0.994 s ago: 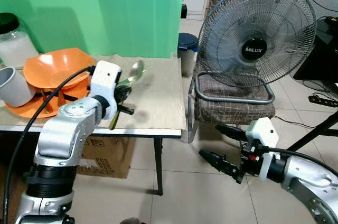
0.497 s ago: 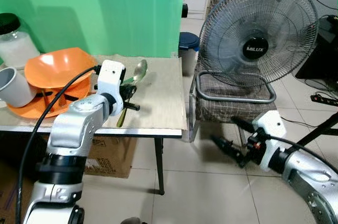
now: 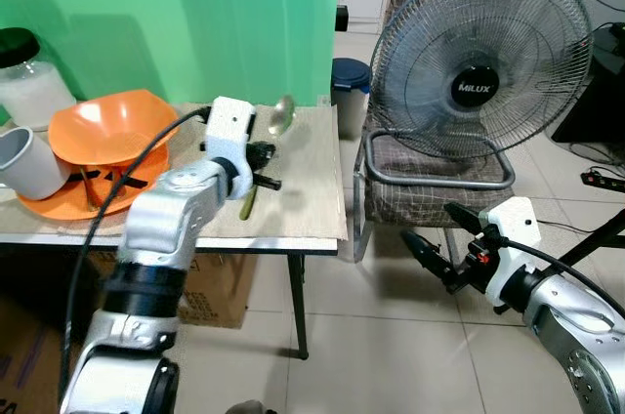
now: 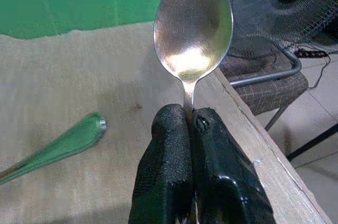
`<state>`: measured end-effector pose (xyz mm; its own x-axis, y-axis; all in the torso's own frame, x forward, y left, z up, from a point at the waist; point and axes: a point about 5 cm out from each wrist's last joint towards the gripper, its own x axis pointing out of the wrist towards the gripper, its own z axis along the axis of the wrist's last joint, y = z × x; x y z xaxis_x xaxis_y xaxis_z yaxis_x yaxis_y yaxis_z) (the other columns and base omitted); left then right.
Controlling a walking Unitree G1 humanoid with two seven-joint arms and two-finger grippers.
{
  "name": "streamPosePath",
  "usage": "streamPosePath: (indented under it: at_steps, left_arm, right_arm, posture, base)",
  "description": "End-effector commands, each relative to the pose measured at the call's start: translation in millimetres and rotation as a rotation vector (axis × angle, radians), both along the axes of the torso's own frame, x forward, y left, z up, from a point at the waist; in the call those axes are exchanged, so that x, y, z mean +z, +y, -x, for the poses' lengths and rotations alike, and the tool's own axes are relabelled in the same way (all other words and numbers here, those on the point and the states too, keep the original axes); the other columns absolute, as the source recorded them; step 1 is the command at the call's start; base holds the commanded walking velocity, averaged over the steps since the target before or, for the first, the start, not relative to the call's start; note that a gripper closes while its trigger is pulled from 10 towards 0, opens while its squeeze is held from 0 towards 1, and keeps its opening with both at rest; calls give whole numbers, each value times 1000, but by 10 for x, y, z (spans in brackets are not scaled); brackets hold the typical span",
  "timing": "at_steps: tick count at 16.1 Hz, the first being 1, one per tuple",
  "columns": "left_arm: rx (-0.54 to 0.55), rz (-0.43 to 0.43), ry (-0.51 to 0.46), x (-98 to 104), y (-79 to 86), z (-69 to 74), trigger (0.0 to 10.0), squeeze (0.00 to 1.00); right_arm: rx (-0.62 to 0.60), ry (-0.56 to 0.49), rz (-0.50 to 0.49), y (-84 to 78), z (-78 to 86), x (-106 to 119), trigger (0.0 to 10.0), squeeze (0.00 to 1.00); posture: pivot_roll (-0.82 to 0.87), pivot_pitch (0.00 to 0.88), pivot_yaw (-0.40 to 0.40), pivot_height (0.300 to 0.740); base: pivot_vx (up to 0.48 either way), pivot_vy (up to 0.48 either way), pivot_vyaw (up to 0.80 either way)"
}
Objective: Setting the table
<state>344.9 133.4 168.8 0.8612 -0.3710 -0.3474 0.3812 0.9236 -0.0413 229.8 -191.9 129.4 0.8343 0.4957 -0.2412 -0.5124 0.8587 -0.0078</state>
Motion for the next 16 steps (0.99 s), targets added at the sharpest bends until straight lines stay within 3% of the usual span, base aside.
streamPosePath:
  at_steps: [1, 4, 6, 11, 13, 16]
  left_arm:
    - [0, -9, -23, 50, -35, -36, 0, 0]
    - [5, 5, -55, 73, -61, -92, 0, 0]
    - [-61, 23, -141, 188, -197, -149, 9882, 0]
    - [-168, 34, -178, 187, -354, -136, 10000, 0]
    - [-163, 43, -232, 242, -368, -149, 10000, 0]
    - [-69, 22, -358, 405, -271, -178, 10000, 0]
  right_arm:
    - [-37, -25, -1, -50, -21, 35, 10000, 0]
    - [-76, -30, 9, -94, -42, 27, 10000, 0]
    - [-121, -50, 13, -153, -84, 53, 10000, 0]
    - [-144, -63, 11, -162, -88, 60, 10000, 0]
    - [-160, -82, 3, -170, -94, 90, 10000, 0]
    - [-176, -129, -67, -111, -101, 202, 10000, 0]
  posture:
    - [6, 0, 42, 740]
    - [2, 0, 45, 740]
    - [-4, 0, 49, 740]
    - [-18, 0, 60, 740]
    - [-18, 0, 59, 740]
    - [-19, 0, 56, 740]
  base:
    - [0, 0, 0]
    - [0, 0, 0]
    - [0, 0, 0]
    - [0, 0, 0]
    - [0, 0, 0]
    - [0, 0, 0]
